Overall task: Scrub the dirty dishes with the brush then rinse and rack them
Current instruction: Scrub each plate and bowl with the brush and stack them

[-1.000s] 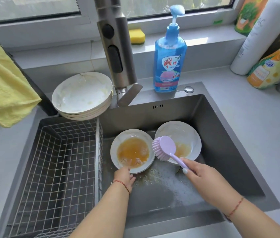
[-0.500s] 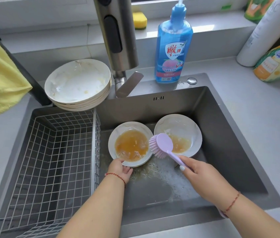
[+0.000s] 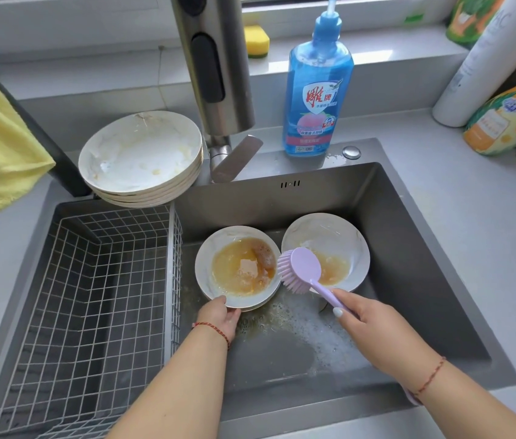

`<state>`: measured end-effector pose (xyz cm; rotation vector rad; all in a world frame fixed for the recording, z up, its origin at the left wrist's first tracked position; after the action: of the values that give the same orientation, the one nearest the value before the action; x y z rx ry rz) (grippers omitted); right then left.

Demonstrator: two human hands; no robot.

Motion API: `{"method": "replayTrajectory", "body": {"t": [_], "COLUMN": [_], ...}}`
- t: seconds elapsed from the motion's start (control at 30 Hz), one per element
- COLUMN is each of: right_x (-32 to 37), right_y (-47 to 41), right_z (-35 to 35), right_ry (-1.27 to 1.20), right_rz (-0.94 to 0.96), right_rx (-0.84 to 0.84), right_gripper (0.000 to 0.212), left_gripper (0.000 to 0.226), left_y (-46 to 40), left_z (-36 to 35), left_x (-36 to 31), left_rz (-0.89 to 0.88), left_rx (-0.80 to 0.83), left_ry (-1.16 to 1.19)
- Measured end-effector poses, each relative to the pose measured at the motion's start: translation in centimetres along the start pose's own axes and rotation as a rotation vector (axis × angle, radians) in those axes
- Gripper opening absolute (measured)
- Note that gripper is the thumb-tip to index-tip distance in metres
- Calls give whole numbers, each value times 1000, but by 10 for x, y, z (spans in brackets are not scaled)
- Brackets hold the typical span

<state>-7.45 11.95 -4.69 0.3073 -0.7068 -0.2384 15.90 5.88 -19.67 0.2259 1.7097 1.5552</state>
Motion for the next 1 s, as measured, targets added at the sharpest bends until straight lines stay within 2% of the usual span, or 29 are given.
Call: {"method": "replayTrajectory", "body": {"t": [0.3,0.57,0.7,0.87,1.0], "right_x": [-4,-8,-7,5,18], "right_y": [4,8,9,8,13], "right_z": [6,14,17,17,20], "right_ry": [-8,-49,-97,-255,-365], "right_rz": [-20,-28,-31,-88,-78], "right_rx": [3,-35,-32,14,63], "right_gripper": [38,30,27,44,50], "left_gripper": [52,51,56,42,52], "left_y": [0,40,54,77,87], "left_z": [-5,-3,1,9,21], "left_x": [-4,-10,-14,-13,-5], "left_rz": [-109,-207,-173,-108,-10], "left_rx": [-10,21,48,130,197], "left_ry": [-90,-83,-42,-66,26]}}
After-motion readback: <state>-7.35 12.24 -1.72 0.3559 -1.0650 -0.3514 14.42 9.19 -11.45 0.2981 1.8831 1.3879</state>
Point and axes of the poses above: each hand's wrist, its own y-axis away from the middle knuckle, its own z-axis out of the back of the hand, x = y × z, the point moved 1 cm from there along -y, towards the middle knuckle, and after that the axes turned 11 degrees about -x, right-handed, at the moved point
